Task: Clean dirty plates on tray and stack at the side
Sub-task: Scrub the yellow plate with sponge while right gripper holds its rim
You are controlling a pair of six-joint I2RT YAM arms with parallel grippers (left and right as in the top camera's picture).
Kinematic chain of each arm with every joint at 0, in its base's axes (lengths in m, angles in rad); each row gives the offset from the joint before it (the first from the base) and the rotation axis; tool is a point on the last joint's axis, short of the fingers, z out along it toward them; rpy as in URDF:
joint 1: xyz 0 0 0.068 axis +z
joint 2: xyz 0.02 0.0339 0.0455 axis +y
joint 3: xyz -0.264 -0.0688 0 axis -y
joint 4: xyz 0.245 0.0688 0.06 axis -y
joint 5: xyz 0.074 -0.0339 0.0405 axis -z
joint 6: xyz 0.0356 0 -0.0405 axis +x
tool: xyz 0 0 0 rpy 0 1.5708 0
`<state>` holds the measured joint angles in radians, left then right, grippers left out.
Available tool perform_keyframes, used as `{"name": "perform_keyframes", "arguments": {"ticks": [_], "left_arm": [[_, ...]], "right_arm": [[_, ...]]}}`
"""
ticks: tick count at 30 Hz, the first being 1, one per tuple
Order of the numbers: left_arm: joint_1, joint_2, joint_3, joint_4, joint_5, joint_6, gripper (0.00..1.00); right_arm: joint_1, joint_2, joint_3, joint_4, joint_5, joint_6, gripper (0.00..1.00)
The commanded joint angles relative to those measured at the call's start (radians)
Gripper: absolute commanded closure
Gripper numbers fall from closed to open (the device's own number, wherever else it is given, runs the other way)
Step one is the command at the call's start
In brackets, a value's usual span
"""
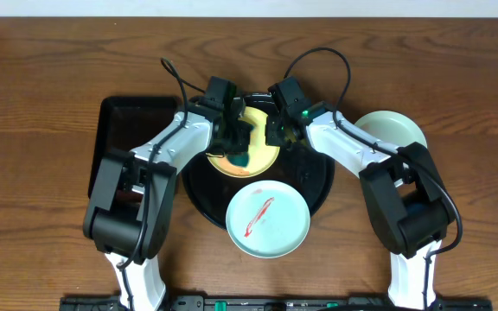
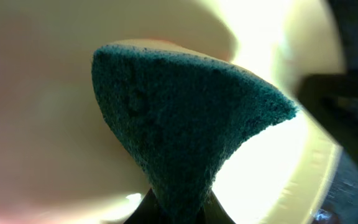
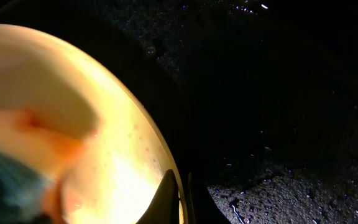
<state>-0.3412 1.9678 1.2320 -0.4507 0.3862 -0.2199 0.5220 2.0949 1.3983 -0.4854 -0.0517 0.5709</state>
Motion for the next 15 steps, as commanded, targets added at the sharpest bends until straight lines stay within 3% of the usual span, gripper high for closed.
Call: {"name": "perform_keyframes", "arguments": {"ticks": [1,5,10,15], "left_arm": [[-0.015,0.027,-0.019,0.047,0.116,0.029,0.93],[-0.015,0.027,-0.02,0.114,-0.084,0.026,0.93],[-0.015,0.027,-0.018,0.124,-0.535,-0.003,0.93],[-0.013,-0.01,0.041,0.033,-0.637,-0.006,0.92]], "right_arm": [[-0.006,0.051,-0.047,-0.028,0.11,0.008,0.99],[-0.006,0.051,-0.047,-0.027,0.107,0.007,0.99],[-0.005,0.051,-0.047,-0.031,0.107,0.0,0.99],[-0.005,0.051,-0.047,-0.031,0.107,0.0,0.99]]}}
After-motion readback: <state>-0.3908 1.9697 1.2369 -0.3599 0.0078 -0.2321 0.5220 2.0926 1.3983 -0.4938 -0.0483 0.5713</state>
